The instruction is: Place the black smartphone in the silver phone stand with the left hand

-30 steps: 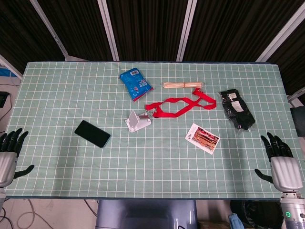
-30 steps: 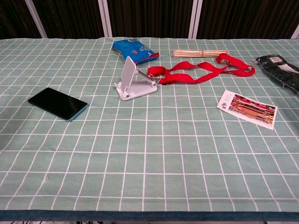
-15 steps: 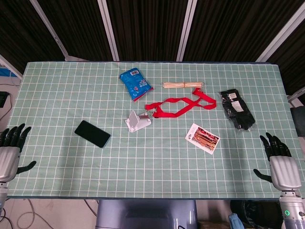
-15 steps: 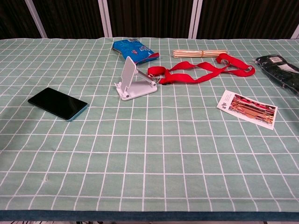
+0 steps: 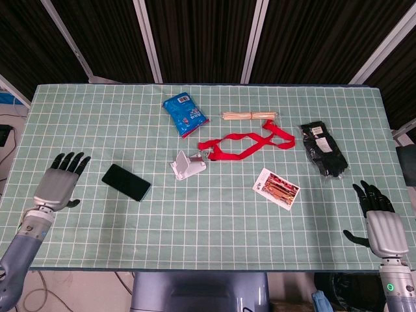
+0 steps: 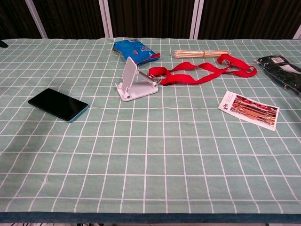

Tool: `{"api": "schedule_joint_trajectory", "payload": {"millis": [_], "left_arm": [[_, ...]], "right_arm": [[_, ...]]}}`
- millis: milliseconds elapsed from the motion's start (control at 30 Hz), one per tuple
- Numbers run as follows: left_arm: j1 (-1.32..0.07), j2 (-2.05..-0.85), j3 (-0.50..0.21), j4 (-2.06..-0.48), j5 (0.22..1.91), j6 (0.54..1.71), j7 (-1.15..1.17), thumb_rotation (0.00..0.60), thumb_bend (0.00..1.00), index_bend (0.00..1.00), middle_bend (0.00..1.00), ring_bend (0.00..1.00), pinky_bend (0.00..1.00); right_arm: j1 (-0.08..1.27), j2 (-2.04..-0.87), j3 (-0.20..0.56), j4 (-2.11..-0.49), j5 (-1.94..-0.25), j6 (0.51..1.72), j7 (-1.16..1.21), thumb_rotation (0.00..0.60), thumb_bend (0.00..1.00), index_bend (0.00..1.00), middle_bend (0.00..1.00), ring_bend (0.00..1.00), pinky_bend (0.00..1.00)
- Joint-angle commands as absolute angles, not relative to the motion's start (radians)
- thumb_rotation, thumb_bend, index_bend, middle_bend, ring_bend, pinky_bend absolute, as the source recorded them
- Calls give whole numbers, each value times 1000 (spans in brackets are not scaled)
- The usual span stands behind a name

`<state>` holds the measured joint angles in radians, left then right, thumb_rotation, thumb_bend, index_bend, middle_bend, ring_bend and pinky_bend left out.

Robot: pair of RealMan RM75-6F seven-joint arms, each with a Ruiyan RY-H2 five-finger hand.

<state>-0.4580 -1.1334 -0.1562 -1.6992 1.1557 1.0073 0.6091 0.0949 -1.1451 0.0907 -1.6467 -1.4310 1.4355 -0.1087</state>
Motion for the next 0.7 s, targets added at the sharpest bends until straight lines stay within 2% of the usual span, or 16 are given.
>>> {"api": "schedule_joint_trajectory", "payload": {"millis": [33,300,700], "left_arm": [[-535,-1164,-164,-1658,1094,926,676,600,63,34,70,49,84],[-638,-1223,-139,-1589,998,837,755,600,67,140,135,49,84],[-729,-1305,-100,-1490,929,784,792,600,70,166,160,49,83]], "right_arm": [[96,-1142,90,-1648,-1431,1431,-103,600,133,0,0,0,154],[100,-1137,93,-1649,-1423,1425,-84,600,142,0,0,0,154],[104,-1141,96,-1646,-1422,1425,-75,600,156,0,0,0,154]]}}
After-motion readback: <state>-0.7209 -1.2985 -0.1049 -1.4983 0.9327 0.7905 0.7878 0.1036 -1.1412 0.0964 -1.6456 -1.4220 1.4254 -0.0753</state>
